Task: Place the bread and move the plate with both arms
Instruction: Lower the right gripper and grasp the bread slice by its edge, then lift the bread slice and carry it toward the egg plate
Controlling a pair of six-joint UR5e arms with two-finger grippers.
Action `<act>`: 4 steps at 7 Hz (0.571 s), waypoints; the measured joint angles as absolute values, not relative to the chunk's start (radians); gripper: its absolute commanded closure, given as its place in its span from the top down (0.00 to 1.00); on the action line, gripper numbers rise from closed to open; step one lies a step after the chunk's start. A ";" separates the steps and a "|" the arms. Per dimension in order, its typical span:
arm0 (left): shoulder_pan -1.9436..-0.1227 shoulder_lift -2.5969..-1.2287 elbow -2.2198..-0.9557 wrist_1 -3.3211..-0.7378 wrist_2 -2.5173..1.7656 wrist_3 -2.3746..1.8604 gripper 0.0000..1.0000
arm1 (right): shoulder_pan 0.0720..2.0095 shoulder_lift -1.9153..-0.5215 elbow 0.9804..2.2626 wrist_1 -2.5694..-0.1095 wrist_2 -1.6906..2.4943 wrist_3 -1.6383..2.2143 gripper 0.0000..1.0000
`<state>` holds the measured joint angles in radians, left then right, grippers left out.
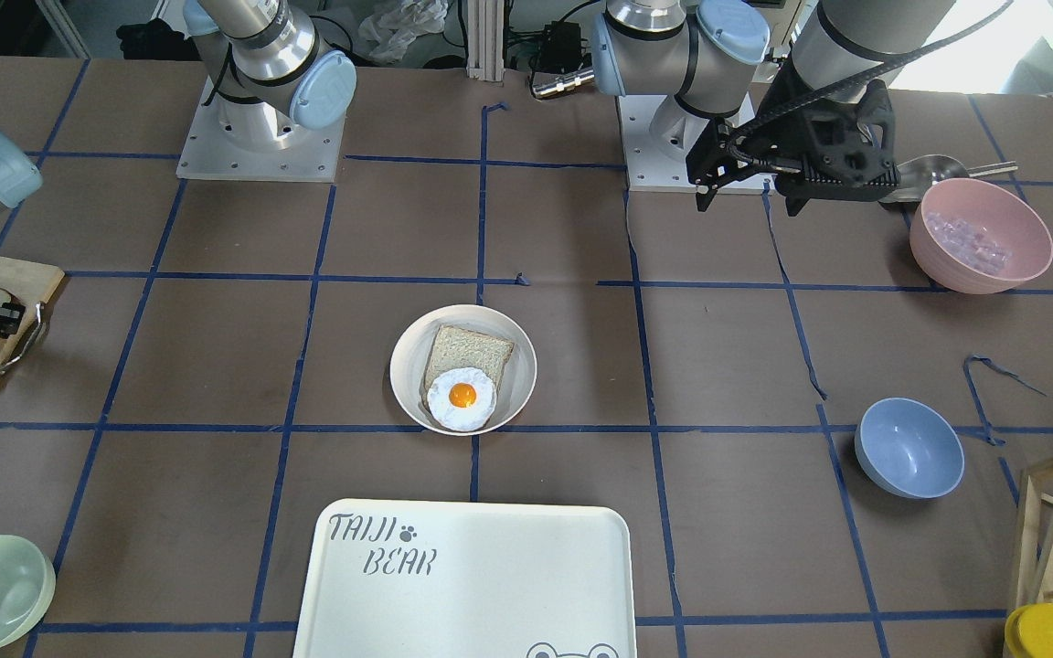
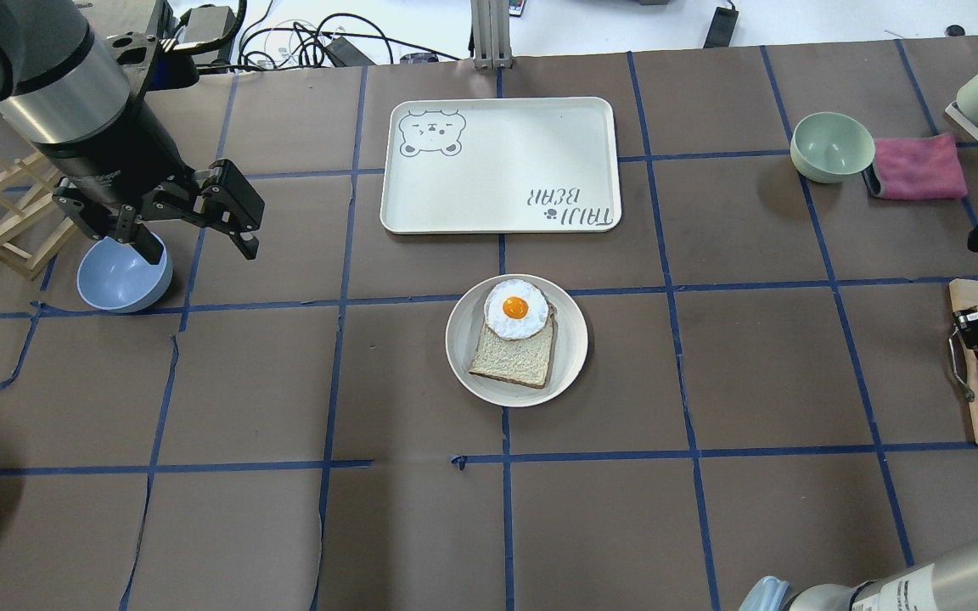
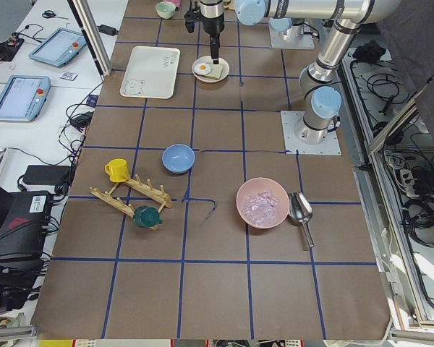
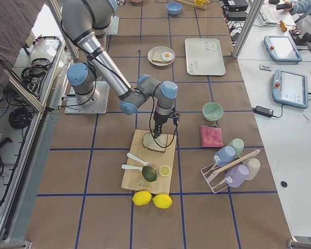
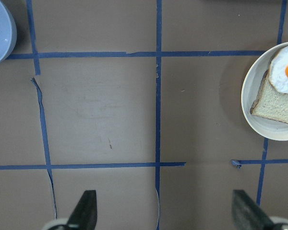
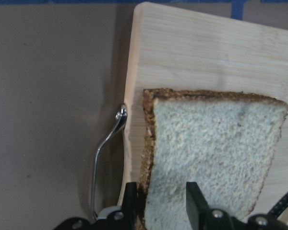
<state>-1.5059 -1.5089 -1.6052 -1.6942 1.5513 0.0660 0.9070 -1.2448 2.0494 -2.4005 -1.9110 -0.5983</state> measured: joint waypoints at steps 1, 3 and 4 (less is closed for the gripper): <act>-1.505 -1.510 -1.605 -1.693 1.563 0.066 1.00 | 0.906 -1.239 2.049 -2.401 -1.910 -0.598 0.21; -1.505 -1.511 -1.605 -1.692 1.584 0.067 1.00 | 0.905 -1.230 2.049 -2.398 -1.910 -0.591 0.00; -1.505 -1.511 -1.605 -1.693 1.587 0.067 1.00 | 0.905 -1.230 2.050 -2.396 -1.910 -0.587 0.00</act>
